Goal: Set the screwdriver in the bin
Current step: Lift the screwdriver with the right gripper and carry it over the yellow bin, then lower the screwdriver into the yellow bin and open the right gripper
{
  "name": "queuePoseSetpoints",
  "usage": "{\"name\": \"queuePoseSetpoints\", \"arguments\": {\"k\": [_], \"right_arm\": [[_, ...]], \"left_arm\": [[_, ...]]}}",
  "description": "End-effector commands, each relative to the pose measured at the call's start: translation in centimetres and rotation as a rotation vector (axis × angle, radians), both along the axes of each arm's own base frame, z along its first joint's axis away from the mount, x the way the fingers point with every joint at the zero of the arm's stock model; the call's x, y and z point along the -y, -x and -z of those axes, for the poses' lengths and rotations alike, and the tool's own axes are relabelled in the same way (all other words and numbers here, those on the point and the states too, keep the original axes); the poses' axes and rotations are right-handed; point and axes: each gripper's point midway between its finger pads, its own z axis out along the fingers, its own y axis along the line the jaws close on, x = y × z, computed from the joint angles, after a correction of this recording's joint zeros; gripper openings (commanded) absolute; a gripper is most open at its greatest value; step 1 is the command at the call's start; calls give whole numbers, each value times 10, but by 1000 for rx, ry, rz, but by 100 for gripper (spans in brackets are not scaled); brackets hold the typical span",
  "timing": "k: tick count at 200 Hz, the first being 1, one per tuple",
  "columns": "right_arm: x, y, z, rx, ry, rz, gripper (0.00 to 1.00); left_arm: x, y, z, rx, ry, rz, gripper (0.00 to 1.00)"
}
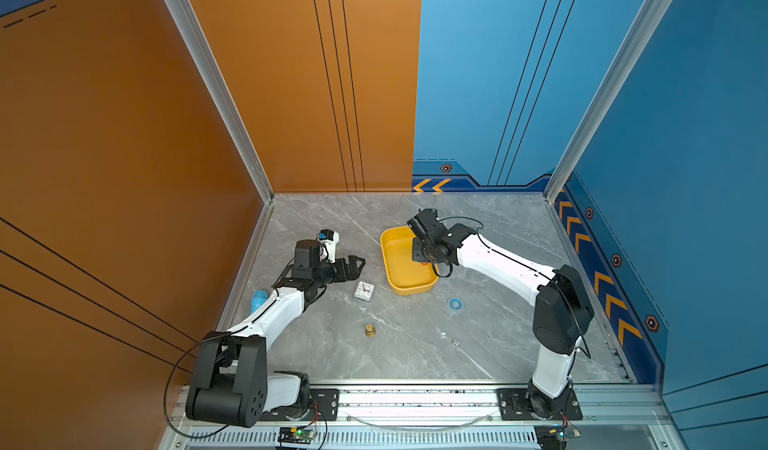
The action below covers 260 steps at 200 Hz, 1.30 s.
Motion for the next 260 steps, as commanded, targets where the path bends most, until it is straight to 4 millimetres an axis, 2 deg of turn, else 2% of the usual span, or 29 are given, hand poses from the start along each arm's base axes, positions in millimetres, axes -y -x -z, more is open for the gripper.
{"name": "queuePoseSetpoints", "arguments": {"k": [1, 123, 169, 172, 178, 246, 260], "right_arm": [[-6, 2, -2, -2, 16, 11, 0], [-23, 12, 62, -117, 84, -18, 0], [-23, 12, 70, -132, 92, -19, 0], [-22, 14, 81, -151, 109, -19, 0], [-22, 14, 84, -156, 115, -19, 0], [-21, 15, 96, -176, 131, -19, 0], [-22, 15, 96, -175, 130, -21, 7]], "left_arm": [[8, -5, -10, 17, 42, 34, 98], [9, -7, -6, 16, 44, 38, 98], [9, -7, -5, 12, 44, 36, 98], [9, -7, -5, 12, 43, 37, 98], [9, -6, -4, 9, 42, 35, 98], [8, -5, -4, 12, 41, 33, 98], [9, -5, -3, 10, 41, 35, 98]]}}
